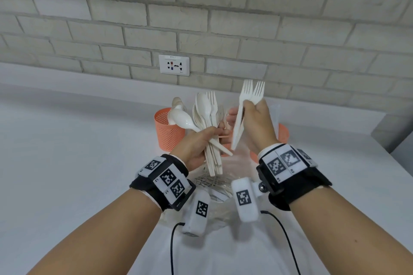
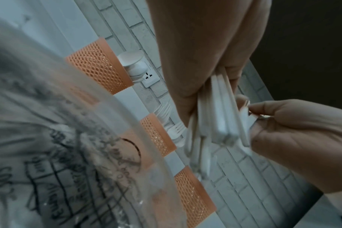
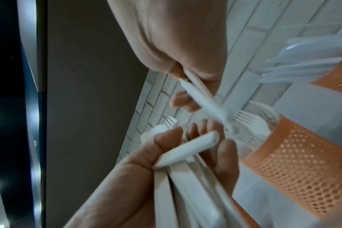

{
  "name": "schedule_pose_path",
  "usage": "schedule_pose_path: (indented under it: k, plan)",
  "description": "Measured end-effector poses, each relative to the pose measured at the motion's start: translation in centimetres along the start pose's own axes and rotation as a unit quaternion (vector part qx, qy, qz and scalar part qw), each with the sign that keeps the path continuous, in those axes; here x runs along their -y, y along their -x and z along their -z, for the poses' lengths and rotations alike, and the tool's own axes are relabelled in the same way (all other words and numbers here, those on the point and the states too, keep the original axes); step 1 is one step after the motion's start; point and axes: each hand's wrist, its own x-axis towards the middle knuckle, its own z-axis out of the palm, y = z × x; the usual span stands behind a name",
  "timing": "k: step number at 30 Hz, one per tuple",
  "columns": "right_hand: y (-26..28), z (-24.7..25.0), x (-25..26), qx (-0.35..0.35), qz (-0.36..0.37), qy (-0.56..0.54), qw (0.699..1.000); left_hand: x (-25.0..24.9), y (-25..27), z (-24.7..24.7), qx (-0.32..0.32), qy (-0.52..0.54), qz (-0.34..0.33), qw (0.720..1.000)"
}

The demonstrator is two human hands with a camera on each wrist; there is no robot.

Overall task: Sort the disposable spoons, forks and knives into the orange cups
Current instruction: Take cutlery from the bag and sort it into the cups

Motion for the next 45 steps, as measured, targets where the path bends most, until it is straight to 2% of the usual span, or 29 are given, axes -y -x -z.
schedule_pose_path:
  k: [3, 5, 8, 14, 16, 20, 24, 27, 33, 38, 45]
  plan:
    - [0.4, -0.2, -0.2, 0.050, 0.002, 0.030, 0.998, -0.1, 0.4, 0.3, 0.003, -0.006, 0.002, 1.000]
    - [0.9, -0.5, -0.7, 0.092, -0.022, 0.079, 0.992, -0.3, 0.9, 0.3, 0.015, -0.025, -0.002, 1.000]
    - [1.7, -1.0, -1.3, 0.131, -0.045, 0.082, 0.987, -0.7, 1.6, 0.3, 0.031, -0.057, -0.008, 0.998]
    - [1.8, -1.9, -1.6, 0.094, 0.060, 0.214, 0.970, -0.8, 2.1, 1.0, 0.056, -0.047, -0.009, 0.997]
    - [1.9, -2.3, -1.7, 0.090, 0.058, 0.245, 0.964, -1.0, 2.0, 1.3, 0.050, -0.029, -0.009, 0.998]
    - [1.0, -2.6, -1.5, 0.078, -0.041, 0.093, 0.992, -1.7, 1.5, 2.4, 0.009, 0.021, 0.006, 1.000]
    - [-1.3, -1.8, -0.4, 0.030, -0.059, -0.033, 0.997, -2.4, 0.9, 3.9, -0.020, 0.018, 0.001, 1.000]
    - [-3.6, -1.3, 0.0, -0.001, -0.041, -0.035, 0.999, -2.9, 1.1, 4.7, 0.004, 0.004, -0.013, 1.000]
    - [-7.1, -2.5, -2.1, -0.073, -0.001, -0.005, 0.997, -3.5, 1.2, 5.8, 0.090, -0.049, -0.025, 0.994]
    - [-7.1, -3.8, -4.3, -0.022, 0.014, 0.048, 0.999, -3.8, 0.8, 6.2, 0.074, -0.053, -0.028, 0.995]
    - [-7.2, -3.8, -6.6, 0.027, 0.106, 0.189, 0.976, -3.6, 0.3, 6.6, 0.062, -0.069, -0.042, 0.995]
